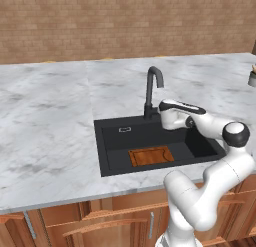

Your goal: Turn on the sink faucet with hot water and rinse the cutting board for ten seconds, then turn off the faucet. Push the cutting board to reach the water if necessary.

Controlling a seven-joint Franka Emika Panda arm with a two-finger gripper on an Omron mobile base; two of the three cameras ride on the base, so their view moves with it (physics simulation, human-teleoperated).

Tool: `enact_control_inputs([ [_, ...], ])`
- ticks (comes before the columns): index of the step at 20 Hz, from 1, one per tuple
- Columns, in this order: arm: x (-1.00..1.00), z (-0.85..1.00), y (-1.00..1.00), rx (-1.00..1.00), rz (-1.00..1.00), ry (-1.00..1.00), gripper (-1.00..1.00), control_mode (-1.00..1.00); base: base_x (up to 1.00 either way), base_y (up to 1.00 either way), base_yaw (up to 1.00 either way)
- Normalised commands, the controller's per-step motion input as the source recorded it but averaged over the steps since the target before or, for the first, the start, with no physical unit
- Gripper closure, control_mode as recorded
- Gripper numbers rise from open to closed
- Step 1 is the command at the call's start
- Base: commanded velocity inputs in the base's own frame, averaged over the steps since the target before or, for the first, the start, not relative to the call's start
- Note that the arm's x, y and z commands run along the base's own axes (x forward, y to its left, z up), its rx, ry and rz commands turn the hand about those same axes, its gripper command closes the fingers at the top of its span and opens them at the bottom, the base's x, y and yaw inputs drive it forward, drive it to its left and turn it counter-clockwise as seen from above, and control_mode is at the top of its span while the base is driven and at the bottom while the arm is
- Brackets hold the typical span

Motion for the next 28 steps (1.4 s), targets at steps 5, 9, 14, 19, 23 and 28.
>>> enact_control_inputs([
  [5, 0.04, 0.0, 0.0, 0.0, 0.0, 0.0, -1.0, -1.0, 0.0, 0.0, 0.0],
  [9, 0.0, 0.0, -0.01, 0.0, 0.0, 0.0, -1.0, -1.0, 0.0, 0.0, 0.0],
  [14, 0.02, 0.0, -0.08, 0.0, 0.0, 0.0, -1.0, -1.0, 0.0, 0.0, 0.0],
  [19, 0.01, 0.0, -0.04, 0.0, 0.0, 0.0, -1.0, -1.0, 0.0, 0.0, 0.0],
  [23, 0.0, 0.0, -0.06, 0.0, 0.0, 0.0, -1.0, -1.0, 0.0, 0.0, 0.0],
  [28, 0.0, 0.0, -0.09, 0.0, 0.0, 0.0, -1.0, -1.0, 0.0, 0.0, 0.0],
])
